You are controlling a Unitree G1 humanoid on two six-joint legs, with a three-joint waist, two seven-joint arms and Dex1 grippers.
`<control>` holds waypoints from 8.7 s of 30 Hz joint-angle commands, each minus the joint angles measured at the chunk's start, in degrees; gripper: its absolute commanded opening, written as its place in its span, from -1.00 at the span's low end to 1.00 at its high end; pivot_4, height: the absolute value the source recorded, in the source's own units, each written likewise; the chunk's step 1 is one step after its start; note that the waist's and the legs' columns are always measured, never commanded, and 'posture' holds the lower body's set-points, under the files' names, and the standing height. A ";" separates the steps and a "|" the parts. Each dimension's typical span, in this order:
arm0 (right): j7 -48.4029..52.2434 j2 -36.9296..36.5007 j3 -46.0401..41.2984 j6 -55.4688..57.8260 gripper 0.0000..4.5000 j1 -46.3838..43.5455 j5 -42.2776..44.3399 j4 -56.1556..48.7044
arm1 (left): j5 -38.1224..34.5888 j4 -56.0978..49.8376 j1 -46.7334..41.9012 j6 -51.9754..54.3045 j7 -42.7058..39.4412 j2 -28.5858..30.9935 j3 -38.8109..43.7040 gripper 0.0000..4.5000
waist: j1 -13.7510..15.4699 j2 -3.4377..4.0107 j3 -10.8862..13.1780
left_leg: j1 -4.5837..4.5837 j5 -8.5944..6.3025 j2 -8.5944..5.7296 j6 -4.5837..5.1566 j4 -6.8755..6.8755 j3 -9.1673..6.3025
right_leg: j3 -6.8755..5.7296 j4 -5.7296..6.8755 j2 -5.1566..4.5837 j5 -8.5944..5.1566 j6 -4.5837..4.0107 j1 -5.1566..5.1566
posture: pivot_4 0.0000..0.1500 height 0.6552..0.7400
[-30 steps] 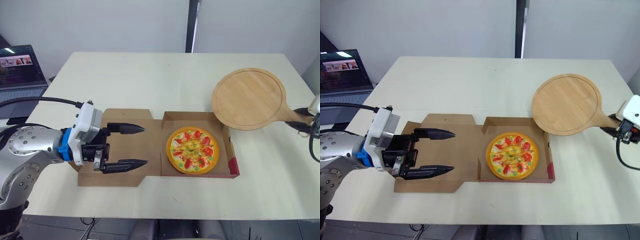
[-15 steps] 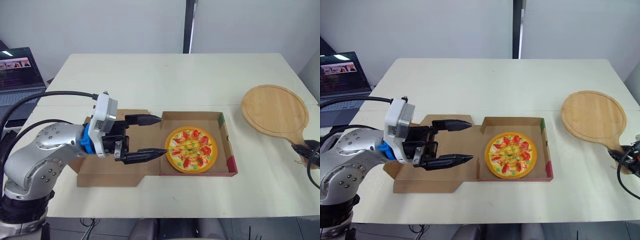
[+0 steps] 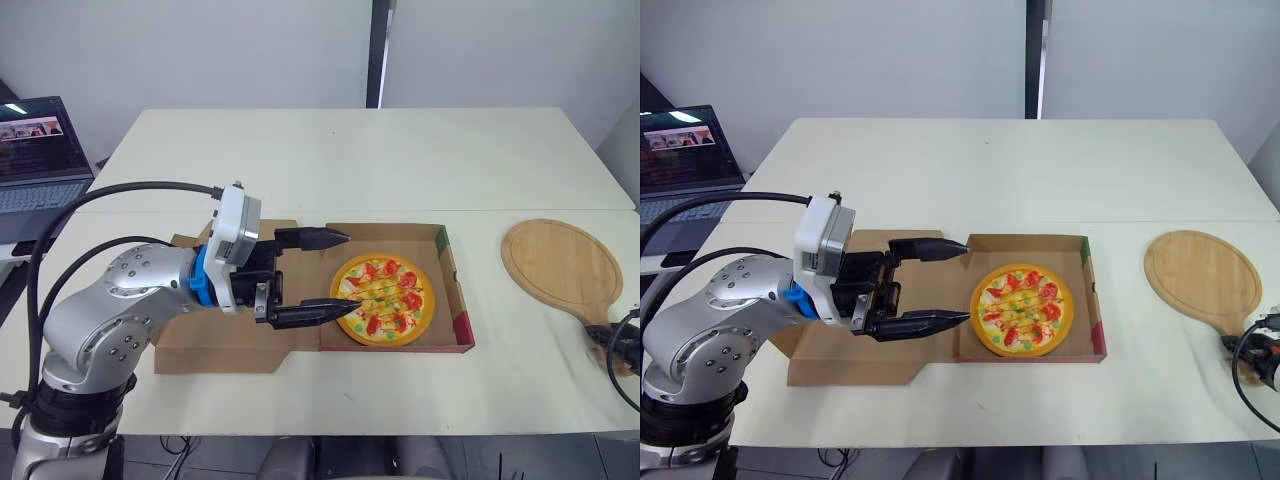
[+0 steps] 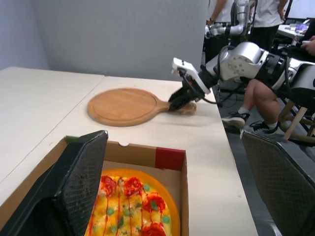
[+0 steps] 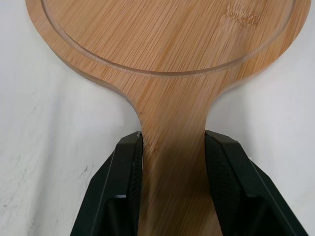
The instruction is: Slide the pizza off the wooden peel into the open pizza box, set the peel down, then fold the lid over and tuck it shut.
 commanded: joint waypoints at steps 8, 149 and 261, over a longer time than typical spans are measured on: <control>3.68 -2.57 -8.99 -0.86 0.98 6.52 5.70 -7.48 | -1.09 -0.81 1.38 -0.65 -3.67 1.42 1.00 1.00 | 0.10 -0.01 0.00 | 0.01 -0.01 0.00 0.01 -0.01 -0.03 | -0.02 -0.03 0.00 0.00 0.01 0.04 | 1.00 1.00; 30.58 -3.82 48.87 -16.77 -0.99 -38.16 -9.09 -3.62 | -3.51 43.77 -11.58 7.42 4.99 8.90 7.55 -1.00 | -0.64 -0.22 0.02 | -0.84 -0.19 0.93 -0.33 -0.09 -0.17 | -0.26 -0.79 1.00 0.52 -0.51 -0.84 | 1.00 1.00; -29.39 25.63 29.58 10.86 -0.99 -38.30 0.01 -28.52 | 11.04 19.62 -13.30 16.22 32.67 -31.47 10.08 -1.00 | -1.40 -0.21 -0.15 | -1.80 -0.06 0.83 -0.48 0.96 0.34 | 0.18 0.15 0.97 1.15 -0.57 -1.92 | 1.00 1.00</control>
